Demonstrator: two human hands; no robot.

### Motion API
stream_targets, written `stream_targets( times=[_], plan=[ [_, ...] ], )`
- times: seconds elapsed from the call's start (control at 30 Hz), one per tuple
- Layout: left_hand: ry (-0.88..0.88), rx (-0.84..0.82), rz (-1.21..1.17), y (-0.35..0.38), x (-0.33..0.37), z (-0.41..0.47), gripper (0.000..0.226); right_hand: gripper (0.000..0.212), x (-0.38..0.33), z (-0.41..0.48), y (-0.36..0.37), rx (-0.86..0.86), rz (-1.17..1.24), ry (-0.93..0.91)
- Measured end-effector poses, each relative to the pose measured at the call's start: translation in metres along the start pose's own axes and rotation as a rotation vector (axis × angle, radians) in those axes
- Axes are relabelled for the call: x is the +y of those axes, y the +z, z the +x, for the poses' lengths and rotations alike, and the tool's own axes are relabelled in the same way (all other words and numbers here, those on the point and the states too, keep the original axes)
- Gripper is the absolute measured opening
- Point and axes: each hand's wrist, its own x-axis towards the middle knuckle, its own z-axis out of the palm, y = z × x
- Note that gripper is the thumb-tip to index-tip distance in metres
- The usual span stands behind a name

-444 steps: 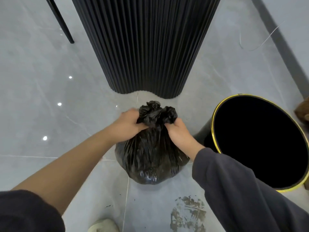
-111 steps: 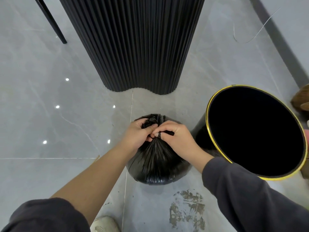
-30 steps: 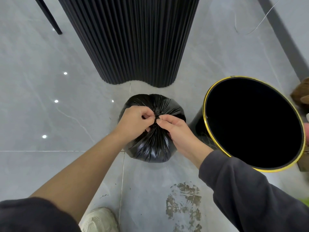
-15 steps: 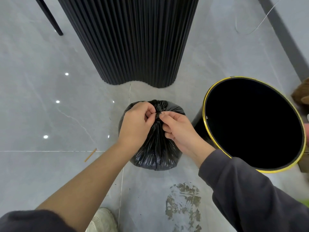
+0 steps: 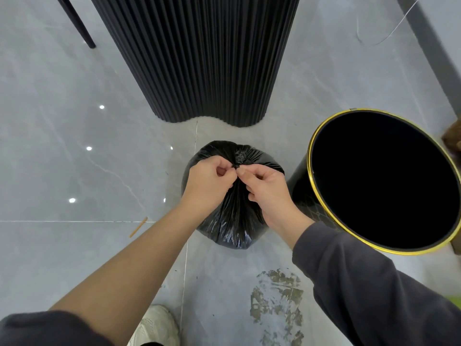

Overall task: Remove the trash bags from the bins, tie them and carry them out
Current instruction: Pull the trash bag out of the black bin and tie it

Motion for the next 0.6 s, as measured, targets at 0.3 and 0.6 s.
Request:
stream_targets(
  times=[0.3,0.6],
  plan=[
    [0.321,0.176,0.224,0.006,-0.003,-0.01,0.006,0.005,-0.003,0.003,0.014,0.102,0.177,0.212],
    [0.325,0.098,0.339,-0.009,-0.012,-0.006,0.004,0.021,0.007,0.006,0.0,-0.088,-0.436,-0.198]
  ],
)
